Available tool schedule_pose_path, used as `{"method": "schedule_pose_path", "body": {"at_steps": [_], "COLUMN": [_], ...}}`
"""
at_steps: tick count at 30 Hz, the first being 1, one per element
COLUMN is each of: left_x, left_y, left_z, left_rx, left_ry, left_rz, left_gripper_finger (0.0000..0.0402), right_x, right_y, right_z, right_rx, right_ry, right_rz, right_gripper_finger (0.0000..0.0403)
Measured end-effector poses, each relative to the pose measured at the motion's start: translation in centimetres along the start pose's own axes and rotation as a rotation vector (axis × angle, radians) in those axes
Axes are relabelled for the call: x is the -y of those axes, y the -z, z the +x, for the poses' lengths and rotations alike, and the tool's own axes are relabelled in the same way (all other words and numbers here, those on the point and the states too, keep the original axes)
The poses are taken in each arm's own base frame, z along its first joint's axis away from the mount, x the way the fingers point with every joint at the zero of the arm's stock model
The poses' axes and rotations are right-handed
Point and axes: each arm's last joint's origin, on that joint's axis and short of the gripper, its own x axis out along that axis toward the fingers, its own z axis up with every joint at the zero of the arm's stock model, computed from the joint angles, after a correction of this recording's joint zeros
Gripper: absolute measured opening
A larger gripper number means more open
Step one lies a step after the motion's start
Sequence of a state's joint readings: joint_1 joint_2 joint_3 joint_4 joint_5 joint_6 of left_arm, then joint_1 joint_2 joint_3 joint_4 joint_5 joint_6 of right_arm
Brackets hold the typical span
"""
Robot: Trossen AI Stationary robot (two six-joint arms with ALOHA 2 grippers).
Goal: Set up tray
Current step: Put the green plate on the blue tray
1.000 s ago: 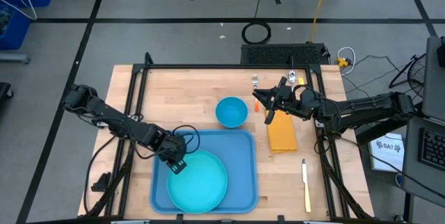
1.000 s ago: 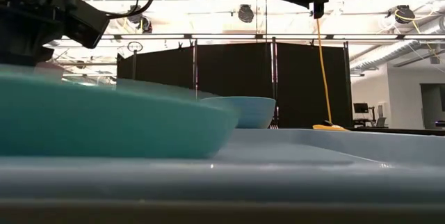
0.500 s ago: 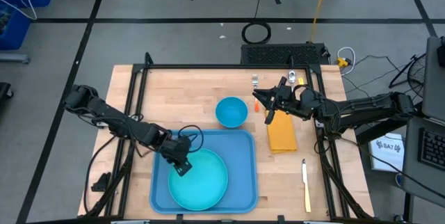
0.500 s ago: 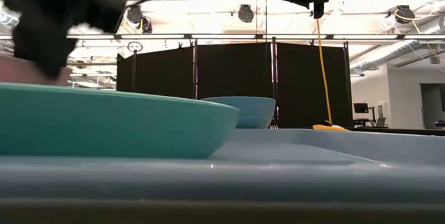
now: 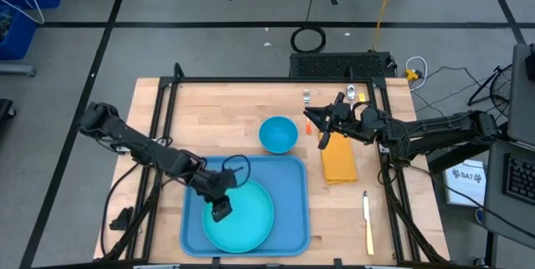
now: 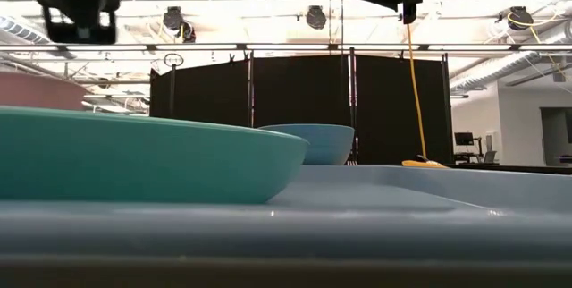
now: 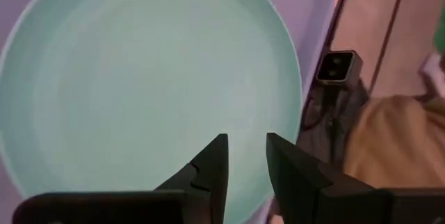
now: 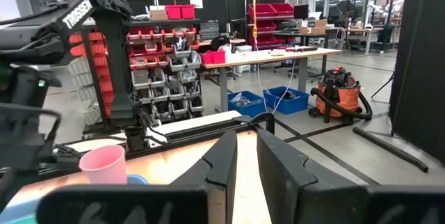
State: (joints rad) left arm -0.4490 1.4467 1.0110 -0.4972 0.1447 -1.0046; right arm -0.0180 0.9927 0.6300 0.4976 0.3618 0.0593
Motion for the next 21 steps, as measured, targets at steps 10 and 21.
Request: {"method": "schedule_pose_path", "body": {"at_steps": [10,21], "left_x": [2.7,2.9], "left_y": [-2.8,-4.5], "left_z": [4.4,8.9], "left_rx": [-0.181,-0.217], "left_ry": [-0.259,-0.336], "left_rz": [0.285,0.441], "left_gripper_finger": [0.001,0.0002], "right_x": [-0.2,-0.3], "right_y": [0.3,0.9], "right_z": [0.5,0.9], "right_rx": [0.007,-0.015], "right_ry": [0.0,0.002], "right_rz": [0.003,0.016], "right_gripper_finger": [0.0047,0.0047]}}
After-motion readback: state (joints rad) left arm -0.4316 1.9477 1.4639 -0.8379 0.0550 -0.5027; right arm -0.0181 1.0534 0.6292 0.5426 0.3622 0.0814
